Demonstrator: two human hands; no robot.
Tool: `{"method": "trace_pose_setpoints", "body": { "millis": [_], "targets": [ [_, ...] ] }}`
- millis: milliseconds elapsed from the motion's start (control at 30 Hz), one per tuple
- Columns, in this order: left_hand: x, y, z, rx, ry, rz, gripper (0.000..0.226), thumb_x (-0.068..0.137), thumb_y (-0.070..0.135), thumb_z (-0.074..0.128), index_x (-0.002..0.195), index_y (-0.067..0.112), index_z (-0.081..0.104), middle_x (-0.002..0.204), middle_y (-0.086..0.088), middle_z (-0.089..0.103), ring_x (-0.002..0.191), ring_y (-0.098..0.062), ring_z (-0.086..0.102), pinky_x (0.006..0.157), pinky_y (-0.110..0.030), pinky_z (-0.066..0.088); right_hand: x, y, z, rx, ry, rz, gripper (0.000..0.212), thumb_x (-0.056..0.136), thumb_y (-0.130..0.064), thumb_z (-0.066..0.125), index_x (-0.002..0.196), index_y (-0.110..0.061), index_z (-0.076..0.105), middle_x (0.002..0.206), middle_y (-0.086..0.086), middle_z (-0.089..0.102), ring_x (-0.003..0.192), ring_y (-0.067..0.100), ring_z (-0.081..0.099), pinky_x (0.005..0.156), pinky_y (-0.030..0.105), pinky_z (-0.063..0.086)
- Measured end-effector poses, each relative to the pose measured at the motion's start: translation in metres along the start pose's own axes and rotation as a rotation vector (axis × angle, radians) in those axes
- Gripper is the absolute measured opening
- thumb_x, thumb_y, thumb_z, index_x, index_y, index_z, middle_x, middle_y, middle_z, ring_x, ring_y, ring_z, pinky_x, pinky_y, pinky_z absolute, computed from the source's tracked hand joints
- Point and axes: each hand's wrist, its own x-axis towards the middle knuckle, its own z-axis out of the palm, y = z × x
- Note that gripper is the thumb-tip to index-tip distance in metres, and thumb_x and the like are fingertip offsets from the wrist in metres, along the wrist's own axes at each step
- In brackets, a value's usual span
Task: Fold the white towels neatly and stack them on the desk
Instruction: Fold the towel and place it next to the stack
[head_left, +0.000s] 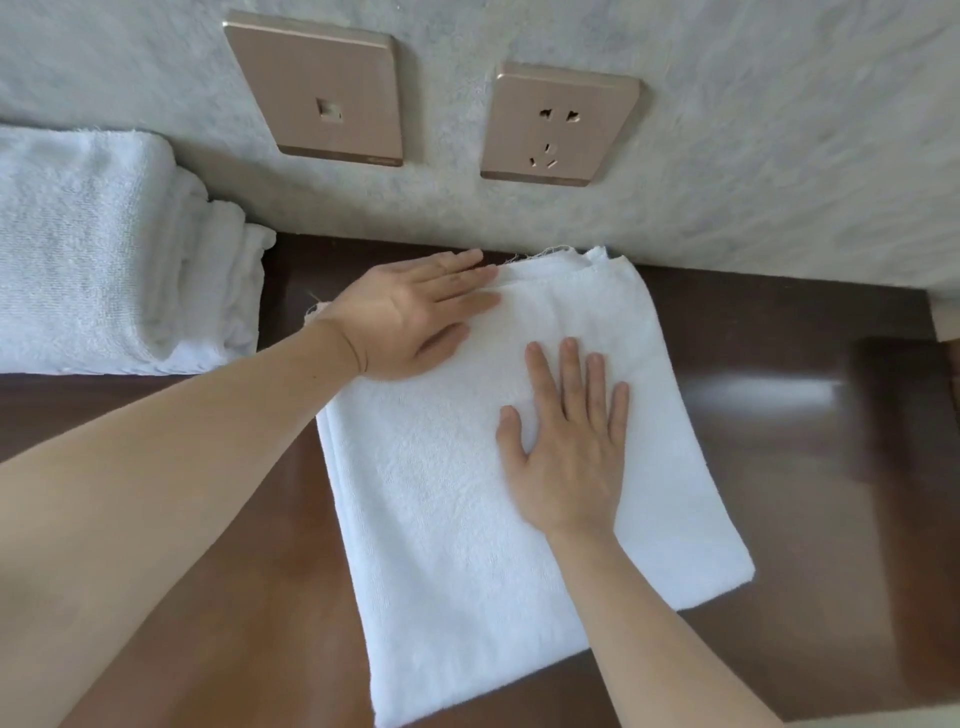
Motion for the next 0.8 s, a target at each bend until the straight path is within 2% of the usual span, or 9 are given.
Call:
{"method": "trace_pose_setpoints", "body": {
  "millis": [67, 133, 267, 400, 467, 533, 700, 800],
  "targets": [
    [-0.005, 0.016, 0.006, 0.045, 0.098, 0.004, 0.038, 0.098, 0.021, 0.051, 0.131, 0.009, 0.065, 0.145, -0.011, 0.056, 0.138, -0.03, 0.049, 0.113, -0.048, 0.04, -0.009, -0.004, 0.002, -0.002, -0.007, 0.05, 0.068, 0.099, -0.054, 0.027, 0.161, -0.032, 0.013, 0.169, 0.003, 0.006, 0.156, 0.024, -0.001, 0.125, 0.053, 0.005],
    [-0.022, 0.049, 0.011, -0.022, 0.104, -0.125, 0.043, 0.097, 0.026, 0.05, 0.134, 0.009, 0.063, 0.151, -0.012, 0.049, 0.142, -0.03, 0.042, 0.118, -0.045, 0.033, -0.019, -0.008, 0.002, -0.001, -0.006, 0.107, 0.068, 0.099, -0.054, 0.026, 0.161, -0.032, 0.011, 0.169, 0.003, 0.005, 0.156, 0.025, 0.0, 0.125, 0.054, 0.005],
    [-0.079, 0.13, 0.013, -0.169, -0.023, -0.295, 0.065, 0.099, 0.042, 0.044, 0.153, 0.008, 0.037, 0.164, -0.011, 0.024, 0.153, -0.025, 0.018, 0.123, -0.045, 0.022, -0.035, -0.016, 0.002, 0.027, -0.027, 0.195, 0.068, 0.1, -0.054, 0.024, 0.162, -0.032, 0.008, 0.17, 0.002, 0.0, 0.156, 0.024, -0.003, 0.124, 0.054, 0.001],
    [-0.129, 0.193, 0.01, -0.227, -0.136, -0.318, 0.064, 0.101, 0.042, 0.041, 0.158, 0.015, 0.028, 0.167, -0.008, 0.016, 0.155, -0.025, 0.008, 0.124, -0.046, 0.015, -0.043, -0.017, -0.001, 0.02, -0.098, 0.182, 0.066, 0.101, -0.055, 0.014, 0.161, -0.033, -0.003, 0.169, 0.001, -0.01, 0.155, 0.023, -0.012, 0.123, 0.056, -0.004],
    [-0.149, 0.217, 0.012, -0.207, -0.166, -0.236, 0.058, 0.103, 0.037, 0.041, 0.157, 0.018, 0.031, 0.166, -0.005, 0.019, 0.155, -0.026, 0.009, 0.124, -0.046, 0.015, -0.049, -0.01, -0.004, 0.033, -0.128, 0.108, 0.064, 0.102, -0.056, 0.009, 0.161, -0.033, -0.005, 0.168, 0.0, -0.014, 0.154, 0.024, -0.018, 0.123, 0.057, -0.008],
    [-0.161, 0.229, 0.013, -0.192, -0.164, -0.184, 0.055, 0.104, 0.04, 0.042, 0.155, 0.02, 0.037, 0.165, -0.004, 0.024, 0.154, -0.024, 0.013, 0.123, -0.045, 0.018, -0.058, 0.001, -0.008, 0.021, -0.163, -0.049, 0.063, 0.104, -0.055, 0.01, 0.161, -0.032, -0.001, 0.169, 0.0, -0.012, 0.154, 0.026, -0.018, 0.122, 0.058, -0.011],
    [-0.175, 0.237, 0.01, -0.139, -0.126, -0.102, 0.066, 0.095, 0.065, 0.051, 0.144, 0.02, 0.054, 0.161, -0.008, 0.033, 0.151, -0.025, 0.026, 0.118, -0.05, 0.03, -0.108, 0.04, -0.025, -0.003, -0.282, -0.461, 0.061, 0.105, -0.054, 0.023, 0.161, -0.031, 0.014, 0.17, 0.0, 0.001, 0.156, 0.024, -0.006, 0.122, 0.062, 0.005],
    [-0.184, 0.246, 0.009, -0.06, -0.165, -0.078, 0.069, 0.094, 0.061, 0.056, 0.149, 0.019, 0.048, 0.156, -0.008, 0.042, 0.148, -0.027, 0.033, 0.119, -0.051, 0.026, -0.139, 0.066, -0.032, 0.024, -0.344, -0.609, 0.069, 0.102, -0.062, 0.03, 0.161, -0.03, 0.015, 0.17, -0.002, 0.002, 0.156, 0.021, -0.003, 0.122, 0.057, 0.006]
  ]
}}
